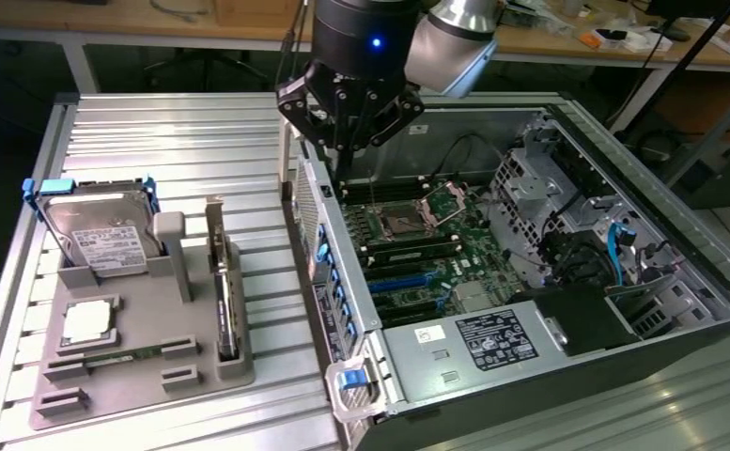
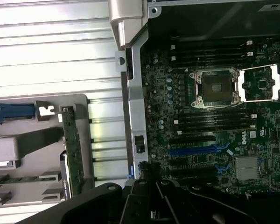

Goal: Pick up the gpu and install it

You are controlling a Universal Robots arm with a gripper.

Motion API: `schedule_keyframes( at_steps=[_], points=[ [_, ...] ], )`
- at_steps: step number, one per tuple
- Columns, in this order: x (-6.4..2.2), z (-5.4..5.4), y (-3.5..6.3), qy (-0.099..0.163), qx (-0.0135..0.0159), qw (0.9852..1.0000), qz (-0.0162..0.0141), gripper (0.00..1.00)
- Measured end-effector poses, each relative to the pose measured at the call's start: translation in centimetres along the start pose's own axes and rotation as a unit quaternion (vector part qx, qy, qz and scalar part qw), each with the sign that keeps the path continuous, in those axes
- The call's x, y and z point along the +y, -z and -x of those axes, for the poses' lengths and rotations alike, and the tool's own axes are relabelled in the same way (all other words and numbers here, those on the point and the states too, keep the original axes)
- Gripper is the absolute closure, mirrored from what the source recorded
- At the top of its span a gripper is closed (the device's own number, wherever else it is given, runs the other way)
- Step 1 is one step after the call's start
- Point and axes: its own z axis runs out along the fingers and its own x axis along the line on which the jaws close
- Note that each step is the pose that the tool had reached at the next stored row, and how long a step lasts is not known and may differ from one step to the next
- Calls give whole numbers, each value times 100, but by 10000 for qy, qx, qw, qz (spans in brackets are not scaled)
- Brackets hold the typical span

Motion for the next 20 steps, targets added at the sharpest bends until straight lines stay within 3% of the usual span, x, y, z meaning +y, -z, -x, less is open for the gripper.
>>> schedule_keyframes(
  at_steps=[20],
  points=[
    [-47,-140,5,0,0,10000,0,89]
  ],
)
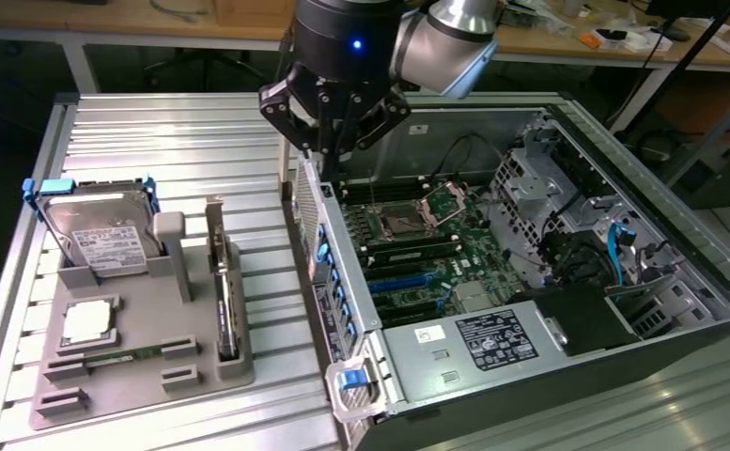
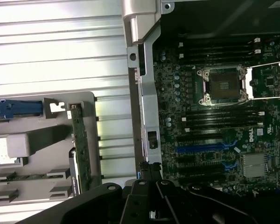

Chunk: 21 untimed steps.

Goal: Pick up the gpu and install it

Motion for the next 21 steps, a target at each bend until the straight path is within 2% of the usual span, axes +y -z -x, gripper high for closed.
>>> schedule_keyframes(
  at_steps=[21],
  points=[
    [-38,-106,4,0,0,10000,0,89]
  ],
)
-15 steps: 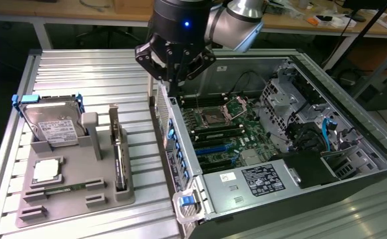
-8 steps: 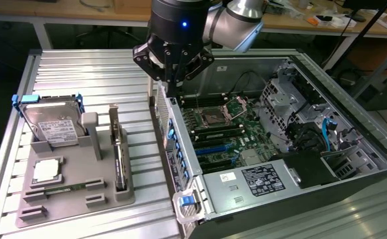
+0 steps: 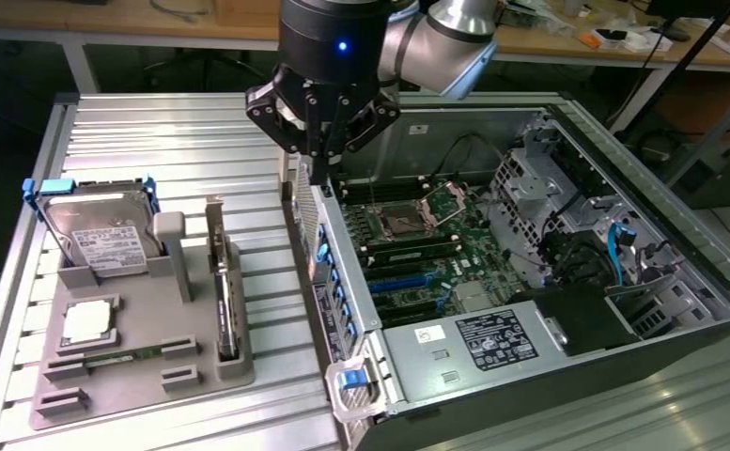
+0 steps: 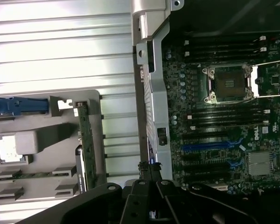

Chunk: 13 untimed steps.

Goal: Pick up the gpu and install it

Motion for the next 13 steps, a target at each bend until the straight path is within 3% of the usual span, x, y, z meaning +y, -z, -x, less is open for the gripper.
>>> schedule_keyframes(
  at_steps=[13],
  points=[
    [-20,-81,2,0,0,10000,0,89]
  ],
)
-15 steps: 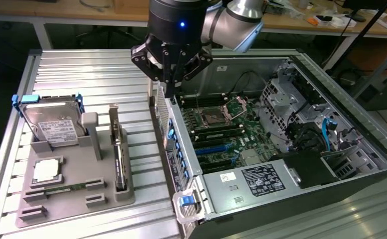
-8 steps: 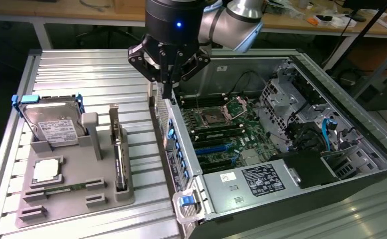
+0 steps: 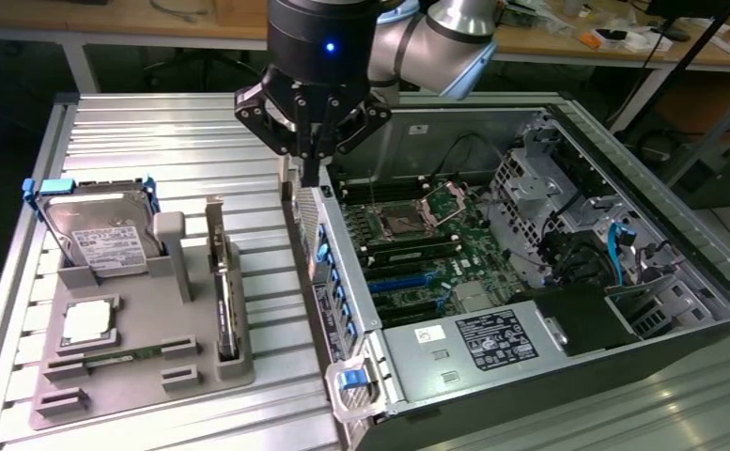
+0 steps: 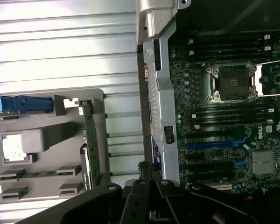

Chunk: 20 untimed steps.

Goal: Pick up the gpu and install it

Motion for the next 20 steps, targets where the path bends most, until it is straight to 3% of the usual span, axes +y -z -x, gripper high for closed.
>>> schedule_keyframes(
  at_steps=[20],
  points=[
    [-61,-140,5,0,0,10000,0,89]
  ],
)
